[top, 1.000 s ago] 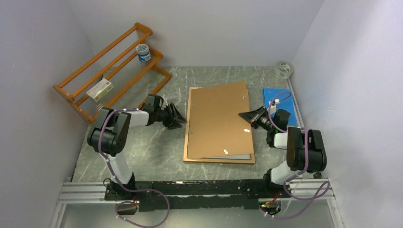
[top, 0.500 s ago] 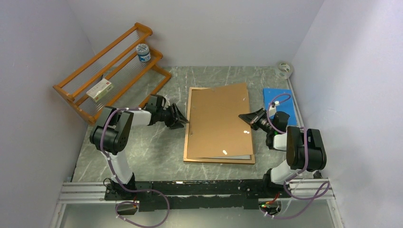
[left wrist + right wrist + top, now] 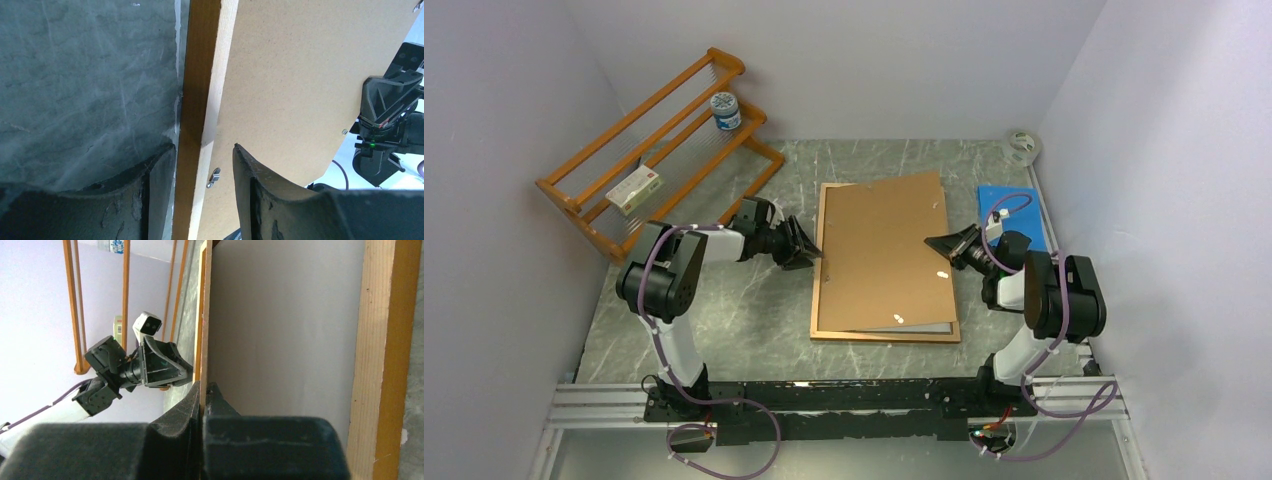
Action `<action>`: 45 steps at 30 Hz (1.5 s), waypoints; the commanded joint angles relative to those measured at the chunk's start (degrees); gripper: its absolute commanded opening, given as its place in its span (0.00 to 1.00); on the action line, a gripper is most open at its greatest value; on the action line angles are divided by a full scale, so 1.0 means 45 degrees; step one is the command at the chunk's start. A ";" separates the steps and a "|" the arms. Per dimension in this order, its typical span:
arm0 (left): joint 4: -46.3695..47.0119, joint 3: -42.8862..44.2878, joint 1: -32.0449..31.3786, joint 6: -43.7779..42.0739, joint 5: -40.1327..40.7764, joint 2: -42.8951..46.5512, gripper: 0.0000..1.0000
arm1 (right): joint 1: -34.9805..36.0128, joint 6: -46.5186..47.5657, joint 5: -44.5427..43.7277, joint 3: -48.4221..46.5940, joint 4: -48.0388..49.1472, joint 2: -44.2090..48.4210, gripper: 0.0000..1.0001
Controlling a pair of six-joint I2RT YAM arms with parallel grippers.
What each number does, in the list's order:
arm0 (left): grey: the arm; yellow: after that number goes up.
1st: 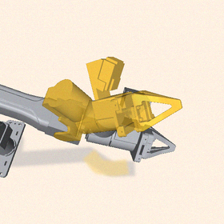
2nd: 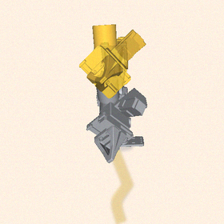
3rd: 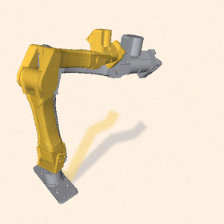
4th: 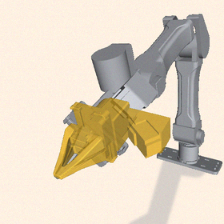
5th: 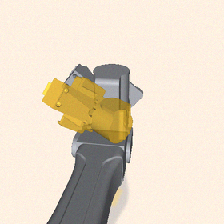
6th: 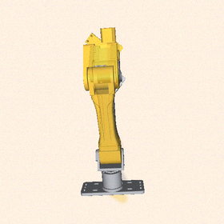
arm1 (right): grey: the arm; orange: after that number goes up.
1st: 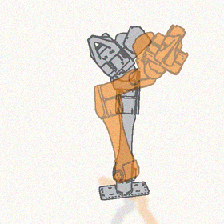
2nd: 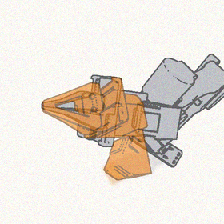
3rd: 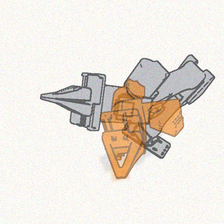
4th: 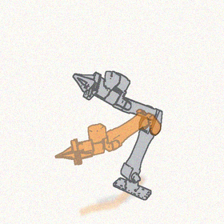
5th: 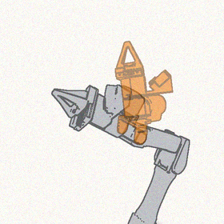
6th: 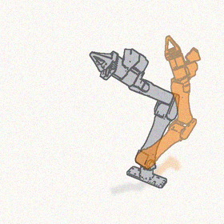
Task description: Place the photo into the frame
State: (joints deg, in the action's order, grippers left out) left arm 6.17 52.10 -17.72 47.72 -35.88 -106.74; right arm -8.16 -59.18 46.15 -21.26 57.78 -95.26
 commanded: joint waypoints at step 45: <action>-0.2272 0.1162 -0.0104 -0.1045 0.0568 -0.0126 0.51 | 0.2169 0.6090 -0.4731 -0.5861 -1.5275 0.1301 0.75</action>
State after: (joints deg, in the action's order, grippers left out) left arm -6.79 57.14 -17.61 42.72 -30.39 -105.62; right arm -1.41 -31.40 26.48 -44.95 -8.60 -89.41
